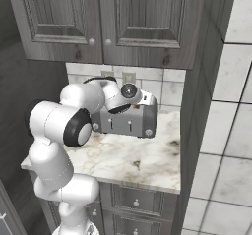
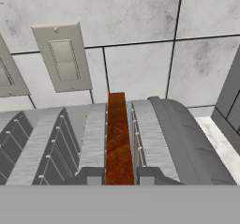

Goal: Start the toaster. Once the lever pops up, take the bread to the plate on the dining counter.

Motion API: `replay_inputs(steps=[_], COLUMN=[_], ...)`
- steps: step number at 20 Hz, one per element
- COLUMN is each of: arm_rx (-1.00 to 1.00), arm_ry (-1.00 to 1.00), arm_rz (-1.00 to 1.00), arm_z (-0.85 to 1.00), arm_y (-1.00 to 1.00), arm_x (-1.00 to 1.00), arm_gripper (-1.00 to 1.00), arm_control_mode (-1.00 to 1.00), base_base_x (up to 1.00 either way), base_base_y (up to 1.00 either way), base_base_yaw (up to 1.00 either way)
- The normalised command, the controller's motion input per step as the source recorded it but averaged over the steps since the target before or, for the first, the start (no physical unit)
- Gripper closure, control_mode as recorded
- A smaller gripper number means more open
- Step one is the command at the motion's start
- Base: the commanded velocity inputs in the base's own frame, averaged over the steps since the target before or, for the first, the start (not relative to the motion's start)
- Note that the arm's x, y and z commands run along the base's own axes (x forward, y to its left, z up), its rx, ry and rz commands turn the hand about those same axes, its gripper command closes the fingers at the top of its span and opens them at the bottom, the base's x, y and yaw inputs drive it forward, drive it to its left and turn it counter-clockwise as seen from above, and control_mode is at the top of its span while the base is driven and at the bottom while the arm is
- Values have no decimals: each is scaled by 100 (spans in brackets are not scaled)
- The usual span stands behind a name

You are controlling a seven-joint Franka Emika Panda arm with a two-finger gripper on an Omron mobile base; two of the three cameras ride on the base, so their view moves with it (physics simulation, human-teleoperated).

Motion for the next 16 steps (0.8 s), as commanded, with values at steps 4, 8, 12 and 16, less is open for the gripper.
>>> replay_inputs(steps=[4,8,12,16], arm_rx=[0,0,0,0], arm_ry=[0,0,-1,-8], arm_rz=[0,0,0,0], arm_z=[0,0,2,23], arm_y=[0,0,0,0], arm_x=[0,0,0,-9], arm_gripper=[100,100,100,100], arm_control_mode=[-100,-100,-100,-100], base_base_x=[0,0,0,0], base_base_y=[0,0,0,0], base_base_yaw=[0,0,0,0])
